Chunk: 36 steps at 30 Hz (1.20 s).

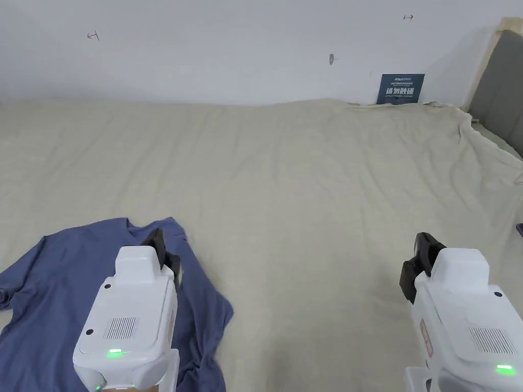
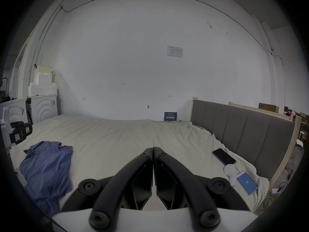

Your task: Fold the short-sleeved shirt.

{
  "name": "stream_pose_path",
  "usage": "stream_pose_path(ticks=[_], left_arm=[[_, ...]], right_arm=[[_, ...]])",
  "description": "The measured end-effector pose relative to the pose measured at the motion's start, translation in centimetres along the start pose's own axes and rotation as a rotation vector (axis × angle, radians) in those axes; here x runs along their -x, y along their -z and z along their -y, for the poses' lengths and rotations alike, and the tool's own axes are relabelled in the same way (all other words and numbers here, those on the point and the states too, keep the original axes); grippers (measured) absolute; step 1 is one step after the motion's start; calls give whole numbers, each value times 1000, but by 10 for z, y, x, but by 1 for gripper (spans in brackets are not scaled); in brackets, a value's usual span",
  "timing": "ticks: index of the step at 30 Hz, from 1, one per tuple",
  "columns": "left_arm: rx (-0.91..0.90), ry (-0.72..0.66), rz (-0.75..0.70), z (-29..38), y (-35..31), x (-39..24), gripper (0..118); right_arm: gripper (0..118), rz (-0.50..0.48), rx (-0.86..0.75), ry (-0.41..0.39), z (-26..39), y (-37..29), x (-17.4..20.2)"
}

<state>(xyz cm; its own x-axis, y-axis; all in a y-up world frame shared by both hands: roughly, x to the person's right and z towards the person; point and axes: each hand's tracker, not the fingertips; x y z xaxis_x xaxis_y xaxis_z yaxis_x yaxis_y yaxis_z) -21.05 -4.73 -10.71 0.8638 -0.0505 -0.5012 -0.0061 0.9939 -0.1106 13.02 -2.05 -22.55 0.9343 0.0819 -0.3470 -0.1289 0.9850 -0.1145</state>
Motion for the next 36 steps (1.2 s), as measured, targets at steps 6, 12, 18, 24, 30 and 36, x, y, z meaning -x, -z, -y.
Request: stream_pose_path(ticks=[6,12,18,24,30,36], left_arm=[[40,-478,125,-20,-1,22,0],[22,-1378,359,4,5,68,0],[55,-1060,250,-6,7,61,0],[-56,-139,74,-38,-21,-11,0],[-111,138,8,-15,-23,-34,0],[-90,102,25,-14,-21,-28,0]], right_arm=[[0,111,-54,-311,-15,-7,23],[0,272,-304,-919,-6,-17,56],[0,188,-208,-653,-16,-21,42],[0,11,-29,-17,-26,-15,0],[0,-9,1,98,-17,-9,-12],[0,-11,5,77,-16,-9,-10]])
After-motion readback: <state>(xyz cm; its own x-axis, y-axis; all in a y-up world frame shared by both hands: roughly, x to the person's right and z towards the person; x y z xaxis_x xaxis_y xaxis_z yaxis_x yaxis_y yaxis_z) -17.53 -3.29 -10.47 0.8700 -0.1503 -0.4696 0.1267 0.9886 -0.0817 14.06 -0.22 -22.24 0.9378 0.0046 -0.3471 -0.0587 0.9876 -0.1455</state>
